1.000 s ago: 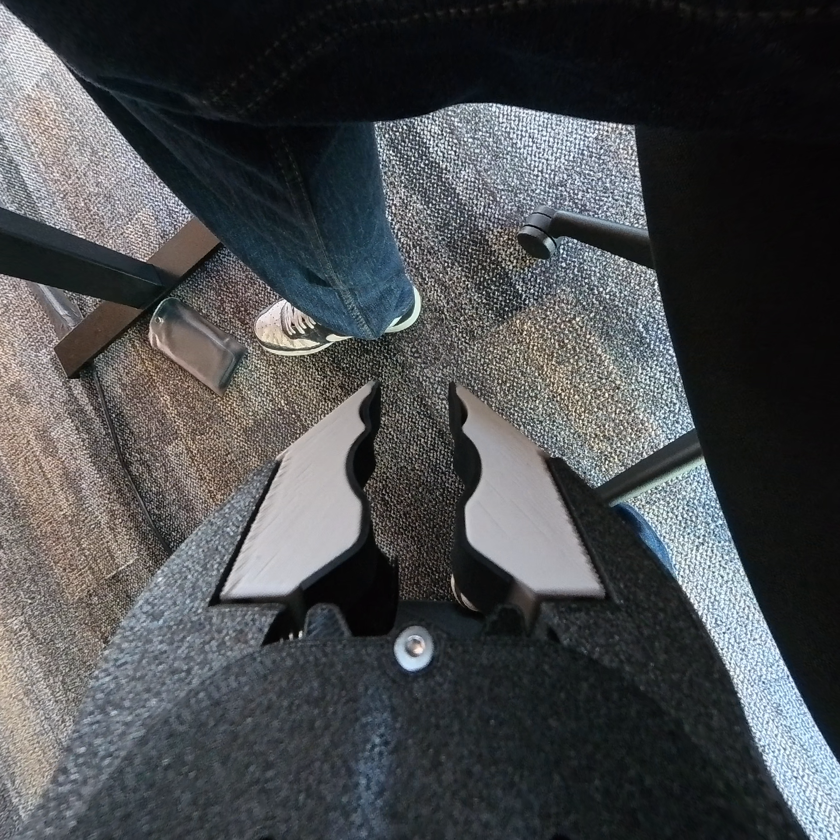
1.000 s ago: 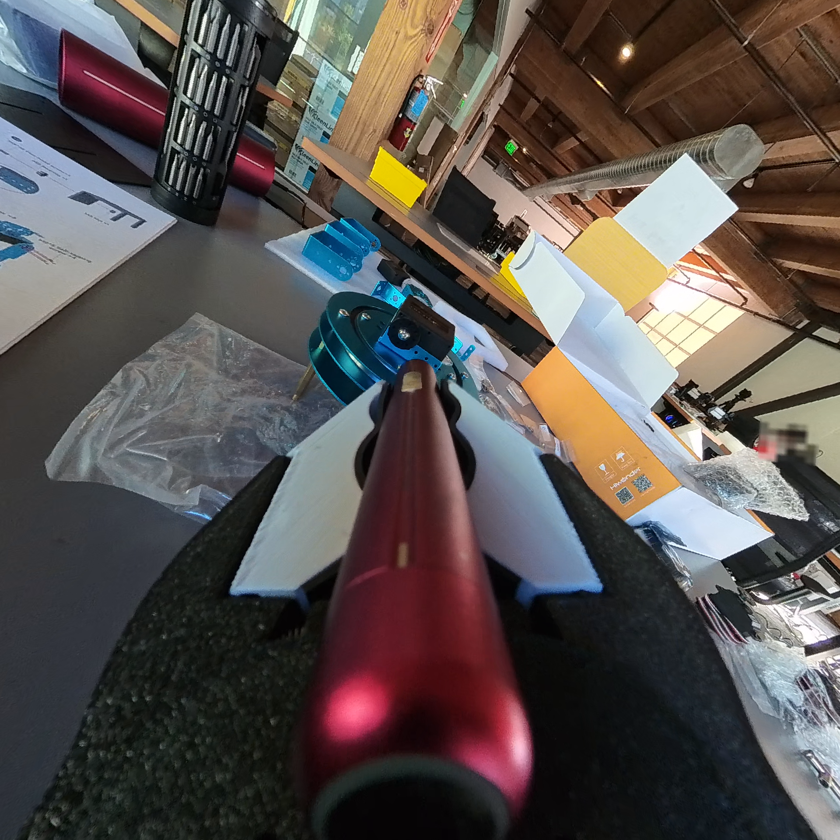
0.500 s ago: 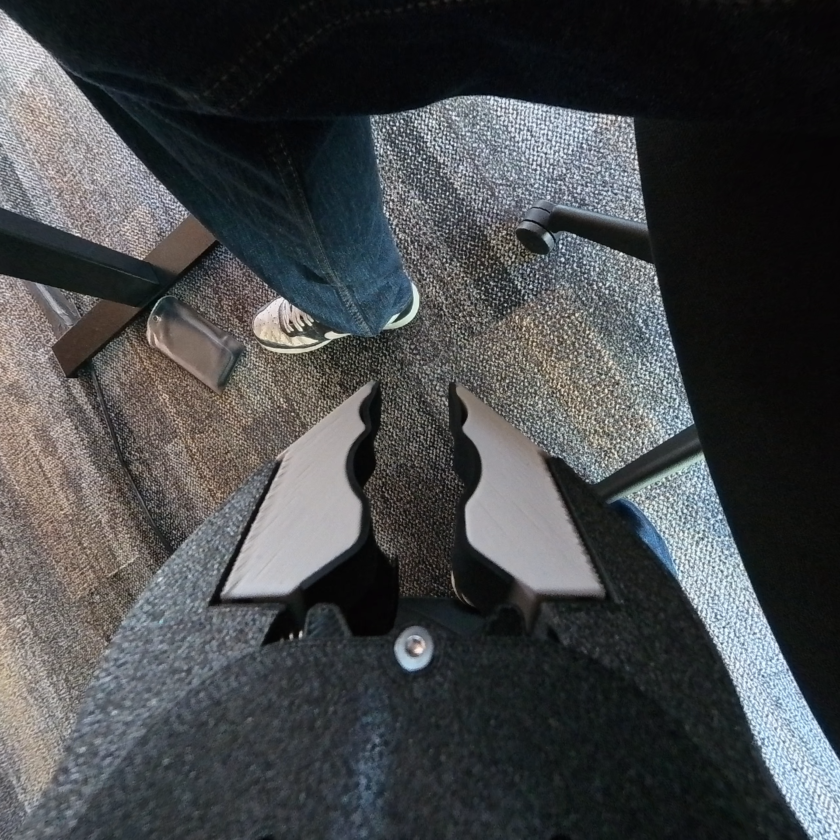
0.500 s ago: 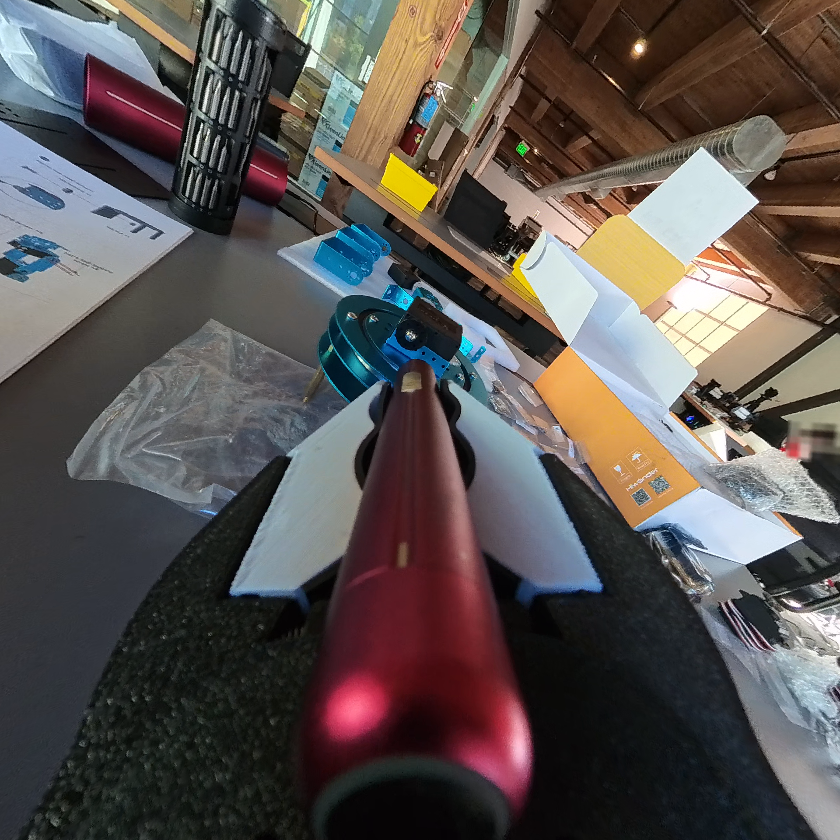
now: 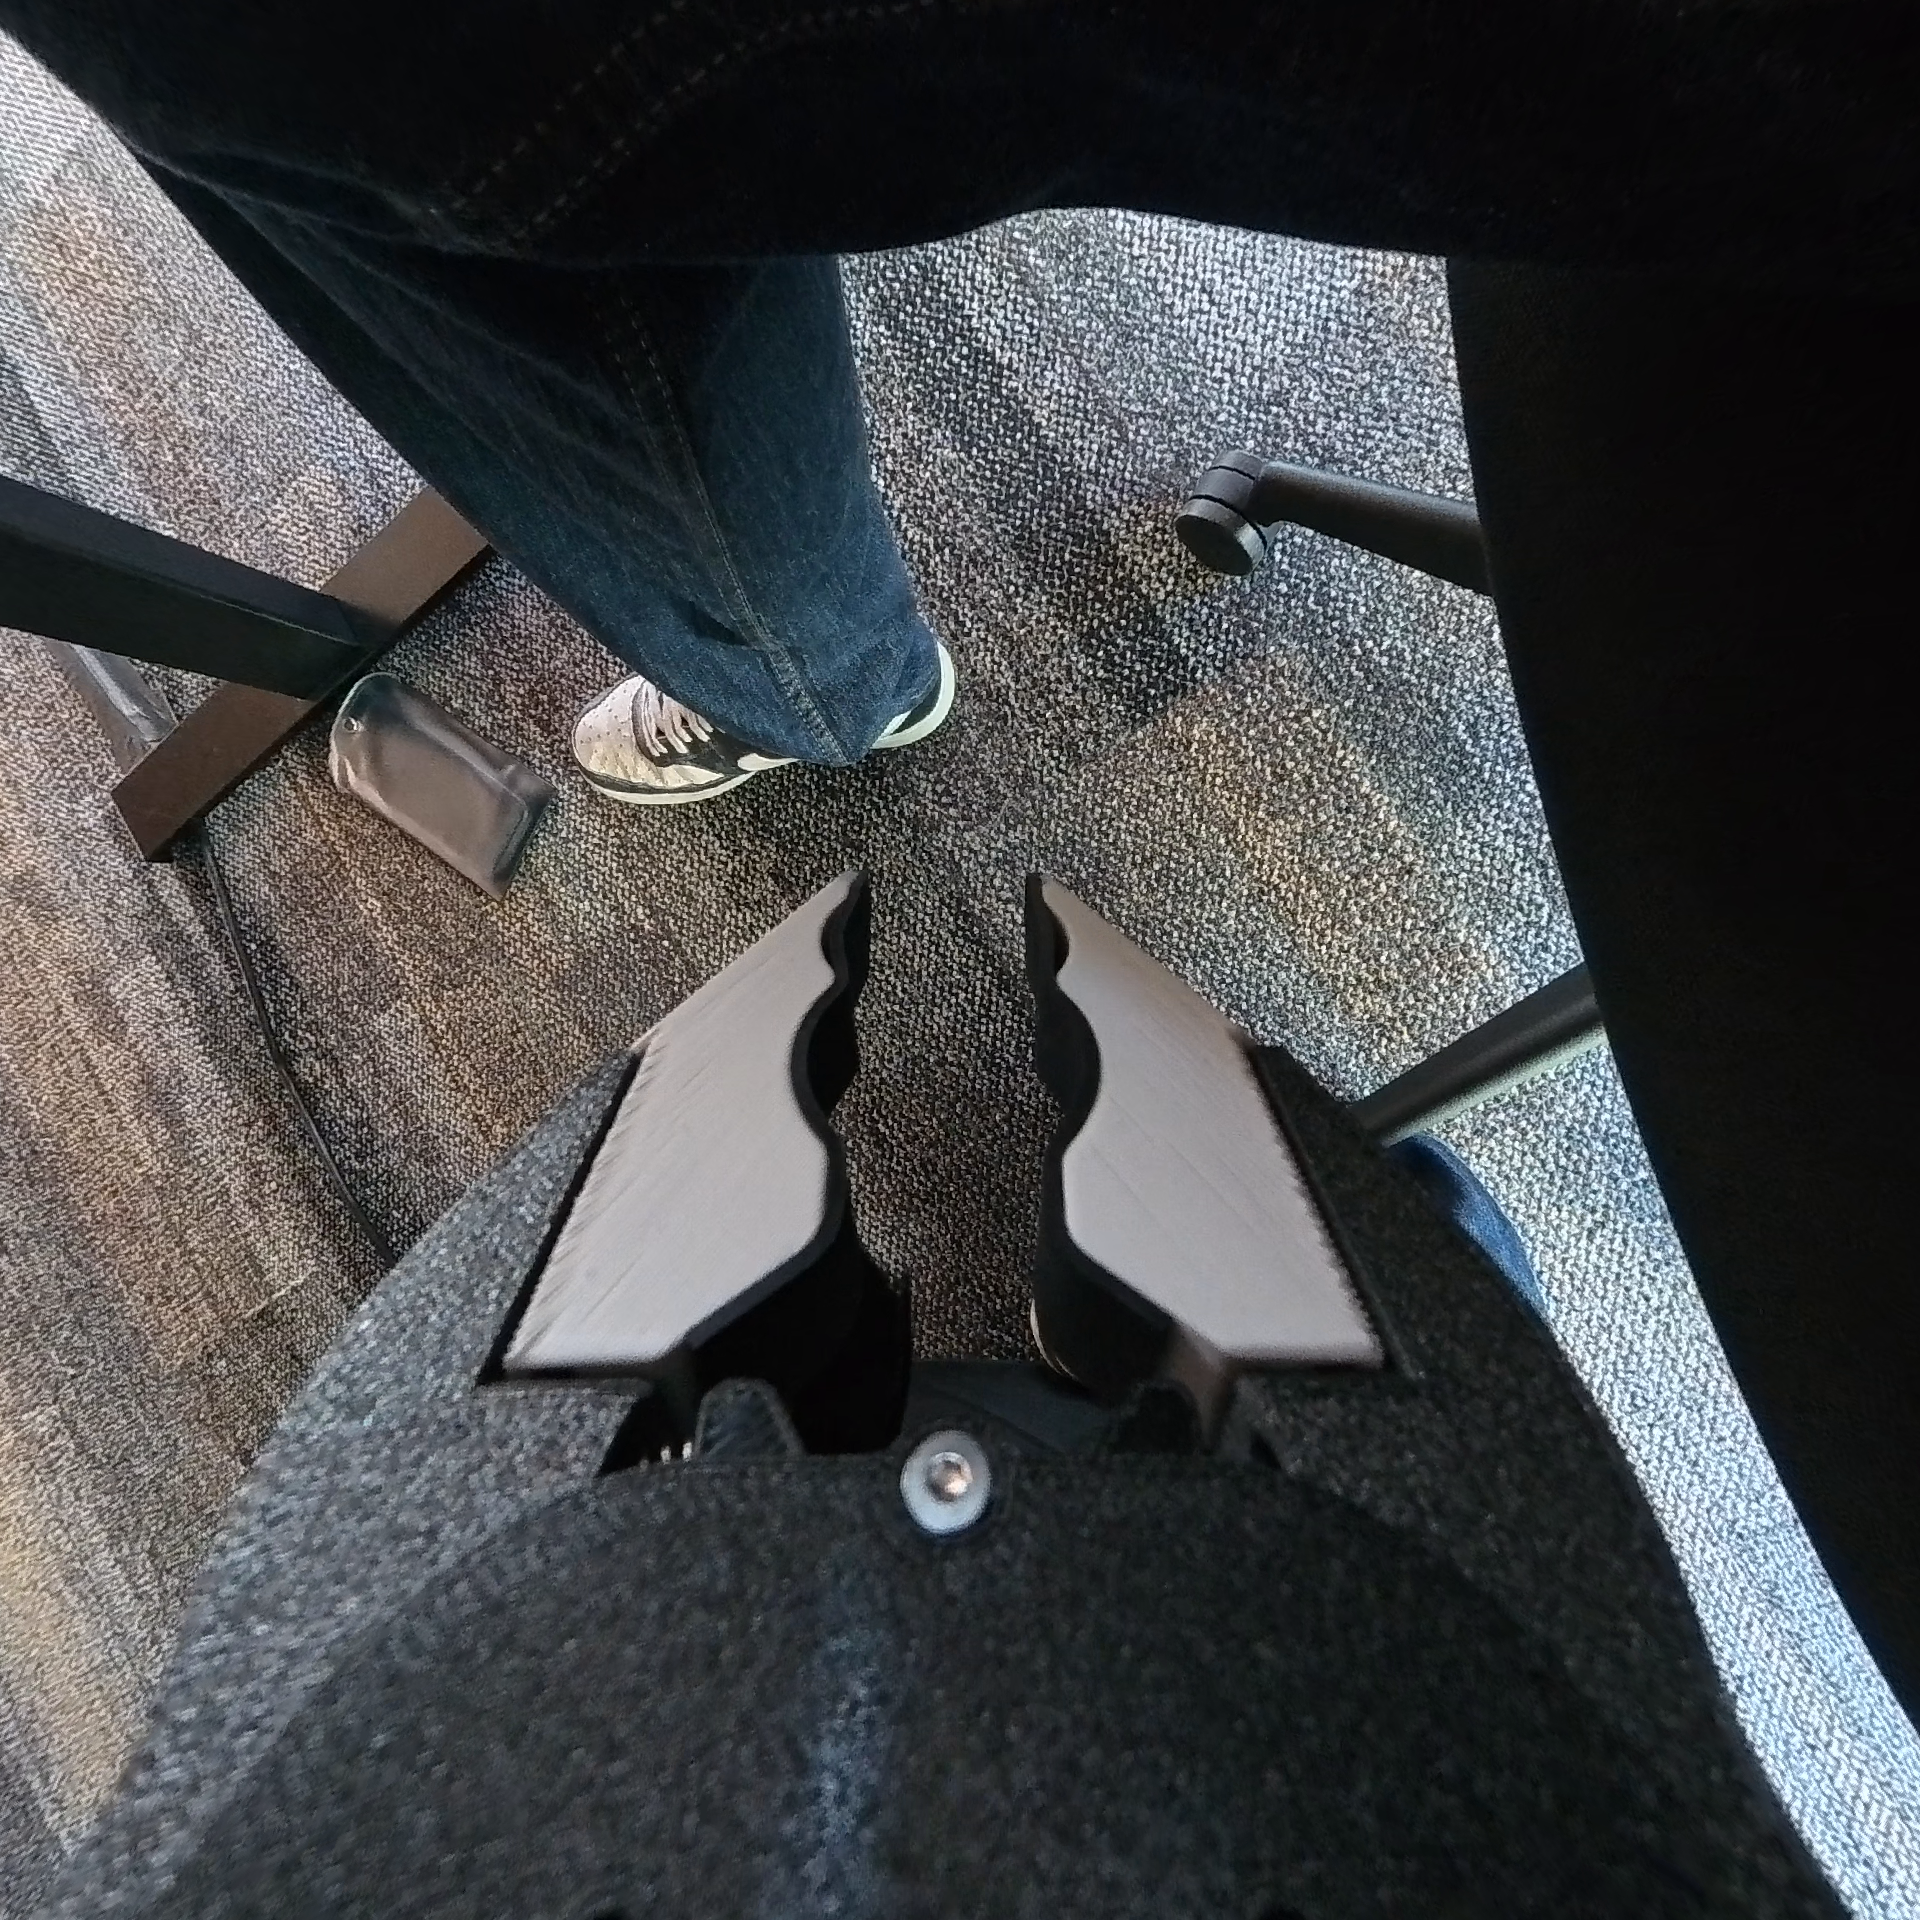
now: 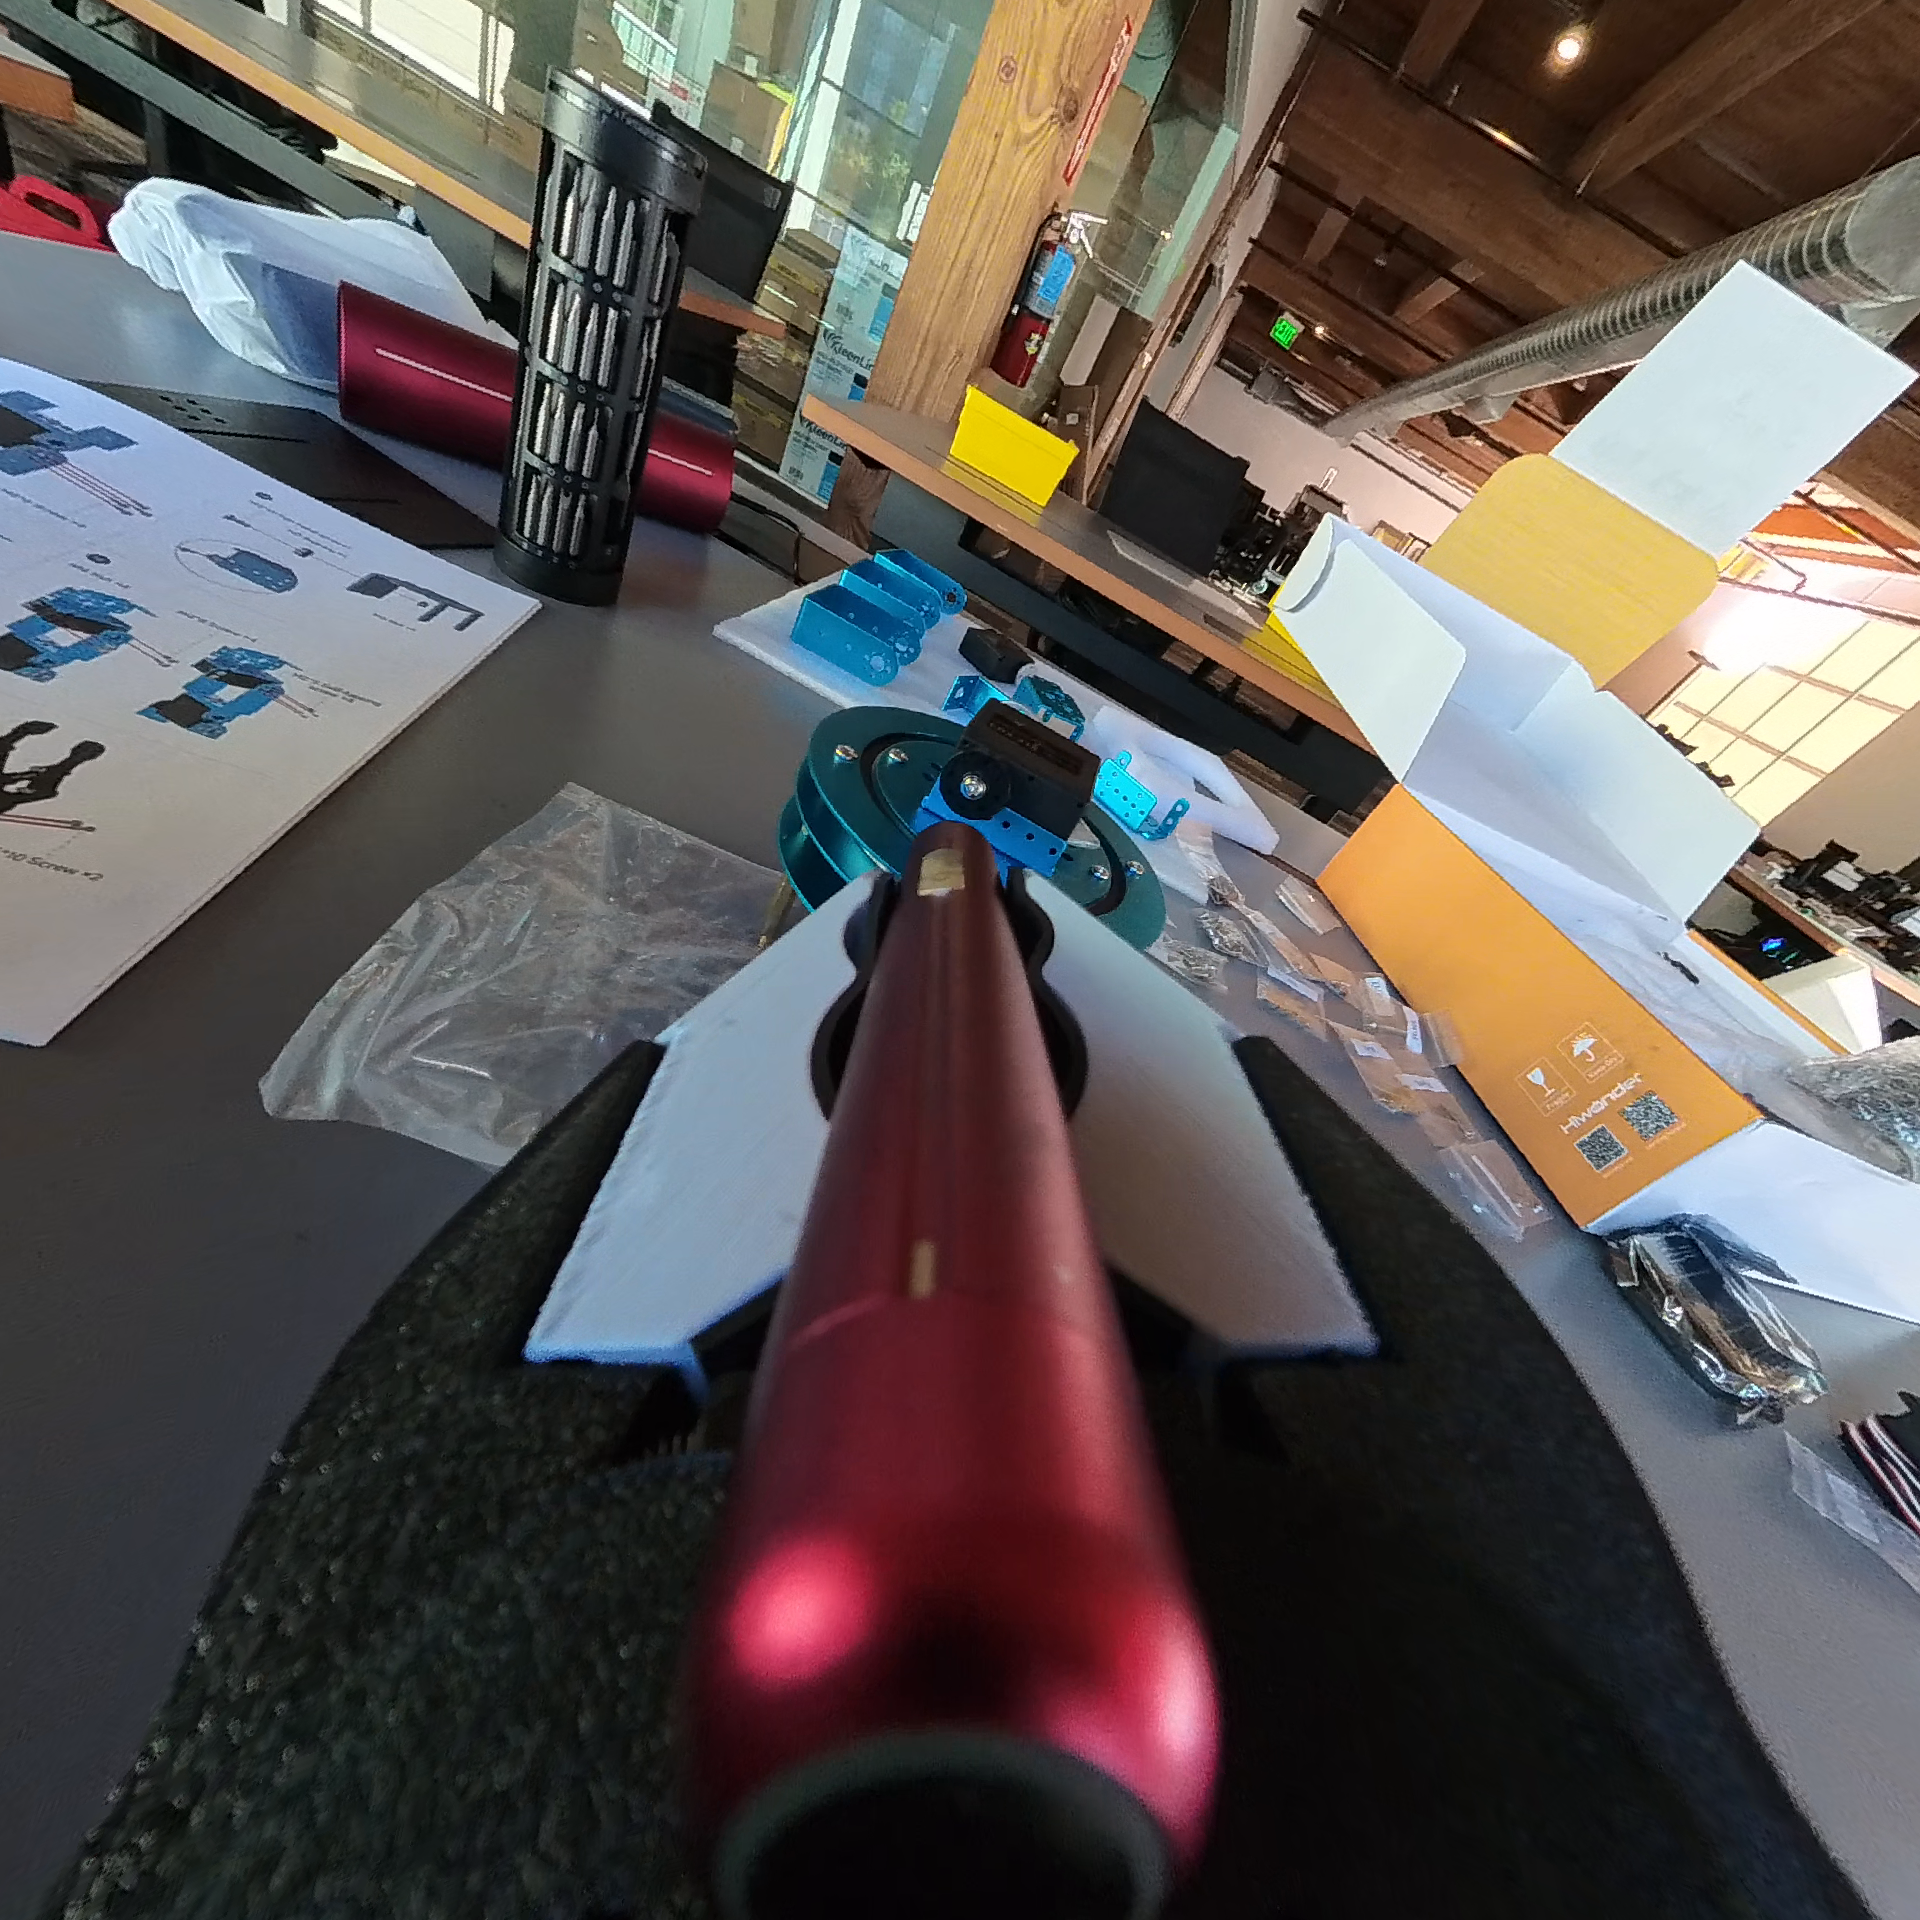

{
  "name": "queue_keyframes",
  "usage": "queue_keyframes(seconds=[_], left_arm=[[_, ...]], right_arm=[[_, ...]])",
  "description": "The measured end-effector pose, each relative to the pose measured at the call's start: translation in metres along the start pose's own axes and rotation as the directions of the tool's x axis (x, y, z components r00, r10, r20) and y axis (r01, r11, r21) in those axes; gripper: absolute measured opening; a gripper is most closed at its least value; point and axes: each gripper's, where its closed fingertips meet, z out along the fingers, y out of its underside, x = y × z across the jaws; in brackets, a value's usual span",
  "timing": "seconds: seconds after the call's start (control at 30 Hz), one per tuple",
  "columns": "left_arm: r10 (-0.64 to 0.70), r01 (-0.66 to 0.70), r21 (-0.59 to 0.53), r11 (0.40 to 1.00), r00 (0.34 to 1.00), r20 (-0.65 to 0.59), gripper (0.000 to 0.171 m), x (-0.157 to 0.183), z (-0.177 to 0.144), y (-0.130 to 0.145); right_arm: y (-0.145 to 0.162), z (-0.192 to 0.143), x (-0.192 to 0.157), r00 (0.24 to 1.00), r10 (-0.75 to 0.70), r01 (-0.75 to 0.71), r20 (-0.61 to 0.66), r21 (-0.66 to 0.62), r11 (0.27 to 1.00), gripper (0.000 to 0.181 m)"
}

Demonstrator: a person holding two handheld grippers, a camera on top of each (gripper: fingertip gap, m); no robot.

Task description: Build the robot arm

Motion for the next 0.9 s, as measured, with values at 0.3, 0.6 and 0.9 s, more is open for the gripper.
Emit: queue_keyframes(seconds=[0.3,0.6,0.9], left_arm=[[0.001,-0.001,-0.004,1.0,1.0,-0.002,0.028,0.001,0.001,0.0],[0.001,-0.002,-0.008,1.0,1.0,-0.005,0.027,0.001,0.001,0.001],[0.002,-0.002,-0.011,1.0,1.0,-0.007,0.028,0.001,0.001,0.001]], right_arm=[[-0.001,0.001,-0.007,1.0,-0.02,0.02,0.025,0.005,1.0,0.02],[-0.005,0.0,-0.006,0.998,0.031,-0.033,0.048,0.03,0.999,0.02],[-0.001,0.0,0.006,0.993,-0.114,0.114,-0.036,-0.018,0.993,0.02]])
